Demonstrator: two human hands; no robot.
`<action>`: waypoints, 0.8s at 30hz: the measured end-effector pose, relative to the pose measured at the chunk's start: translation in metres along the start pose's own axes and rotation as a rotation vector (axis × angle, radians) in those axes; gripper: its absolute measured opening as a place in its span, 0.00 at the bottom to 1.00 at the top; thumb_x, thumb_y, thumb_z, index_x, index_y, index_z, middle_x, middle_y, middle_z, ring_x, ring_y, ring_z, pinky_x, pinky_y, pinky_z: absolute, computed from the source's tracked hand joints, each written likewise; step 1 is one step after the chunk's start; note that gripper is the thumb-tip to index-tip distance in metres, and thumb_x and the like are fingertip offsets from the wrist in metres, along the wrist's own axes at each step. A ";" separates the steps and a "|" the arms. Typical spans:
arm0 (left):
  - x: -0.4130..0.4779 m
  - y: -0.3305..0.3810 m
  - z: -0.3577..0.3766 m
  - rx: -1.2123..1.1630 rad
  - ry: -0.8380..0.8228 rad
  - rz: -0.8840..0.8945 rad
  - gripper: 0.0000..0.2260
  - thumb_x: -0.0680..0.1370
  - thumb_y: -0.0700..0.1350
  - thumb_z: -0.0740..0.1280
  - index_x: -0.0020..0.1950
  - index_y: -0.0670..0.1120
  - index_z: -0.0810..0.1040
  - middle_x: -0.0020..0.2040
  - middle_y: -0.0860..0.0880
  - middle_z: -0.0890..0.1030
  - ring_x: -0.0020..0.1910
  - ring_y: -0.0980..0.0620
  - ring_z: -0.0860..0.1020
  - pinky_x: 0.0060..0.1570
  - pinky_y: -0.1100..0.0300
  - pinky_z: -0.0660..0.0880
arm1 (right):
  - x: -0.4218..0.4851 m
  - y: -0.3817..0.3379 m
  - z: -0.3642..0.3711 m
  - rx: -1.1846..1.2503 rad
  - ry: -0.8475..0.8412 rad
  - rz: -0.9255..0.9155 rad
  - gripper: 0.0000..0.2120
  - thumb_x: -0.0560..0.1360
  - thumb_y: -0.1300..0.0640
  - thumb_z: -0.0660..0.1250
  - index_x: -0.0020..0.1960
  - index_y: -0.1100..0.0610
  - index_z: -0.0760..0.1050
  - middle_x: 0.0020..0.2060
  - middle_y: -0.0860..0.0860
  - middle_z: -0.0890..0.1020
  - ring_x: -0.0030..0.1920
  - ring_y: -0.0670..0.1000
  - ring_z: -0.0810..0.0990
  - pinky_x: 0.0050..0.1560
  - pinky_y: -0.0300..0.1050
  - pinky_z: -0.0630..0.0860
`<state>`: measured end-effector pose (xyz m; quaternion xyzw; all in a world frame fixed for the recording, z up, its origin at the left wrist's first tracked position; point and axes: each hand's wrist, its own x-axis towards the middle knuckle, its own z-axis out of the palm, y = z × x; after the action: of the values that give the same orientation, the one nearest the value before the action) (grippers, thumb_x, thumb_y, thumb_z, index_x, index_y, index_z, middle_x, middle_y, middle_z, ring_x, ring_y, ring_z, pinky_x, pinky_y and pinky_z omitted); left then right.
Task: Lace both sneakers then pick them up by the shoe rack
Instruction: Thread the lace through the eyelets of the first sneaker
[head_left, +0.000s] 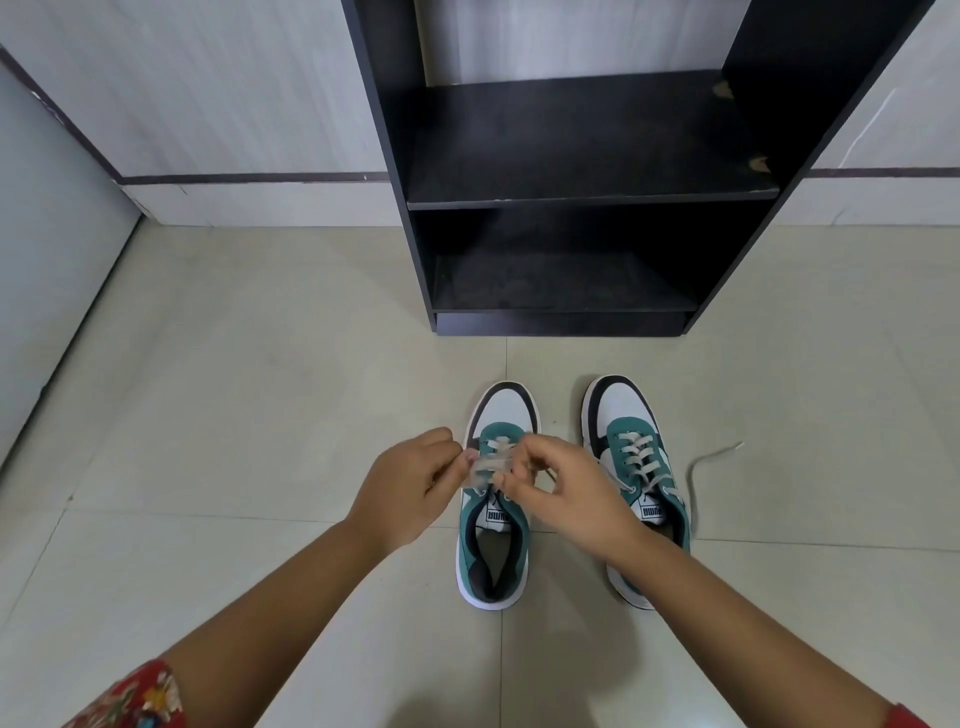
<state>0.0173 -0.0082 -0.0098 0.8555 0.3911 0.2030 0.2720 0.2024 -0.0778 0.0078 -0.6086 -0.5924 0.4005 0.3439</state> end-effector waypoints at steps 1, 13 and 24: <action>0.001 0.002 0.000 -0.109 -0.027 -0.065 0.20 0.79 0.55 0.53 0.33 0.48 0.75 0.30 0.54 0.69 0.29 0.55 0.70 0.32 0.58 0.68 | 0.000 0.001 0.002 -0.063 0.016 -0.025 0.10 0.71 0.46 0.67 0.37 0.52 0.74 0.34 0.45 0.74 0.40 0.48 0.75 0.46 0.52 0.74; 0.011 0.011 -0.016 -0.370 0.161 -0.248 0.18 0.79 0.57 0.54 0.45 0.48 0.79 0.33 0.54 0.80 0.27 0.55 0.73 0.30 0.65 0.70 | 0.009 -0.015 -0.008 0.253 0.049 0.143 0.10 0.76 0.60 0.65 0.37 0.59 0.78 0.51 0.45 0.77 0.54 0.37 0.75 0.54 0.27 0.67; -0.027 -0.055 -0.001 0.292 -0.237 -0.608 0.07 0.71 0.51 0.67 0.36 0.51 0.72 0.35 0.52 0.79 0.38 0.48 0.77 0.38 0.59 0.69 | -0.002 0.016 -0.035 -1.072 -0.374 0.609 0.12 0.72 0.59 0.60 0.54 0.56 0.75 0.50 0.52 0.80 0.51 0.55 0.79 0.40 0.42 0.67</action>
<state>-0.0305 0.0014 -0.0467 0.7474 0.6184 -0.0458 0.2383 0.2414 -0.0789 0.0090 -0.7570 -0.5607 0.2277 -0.2463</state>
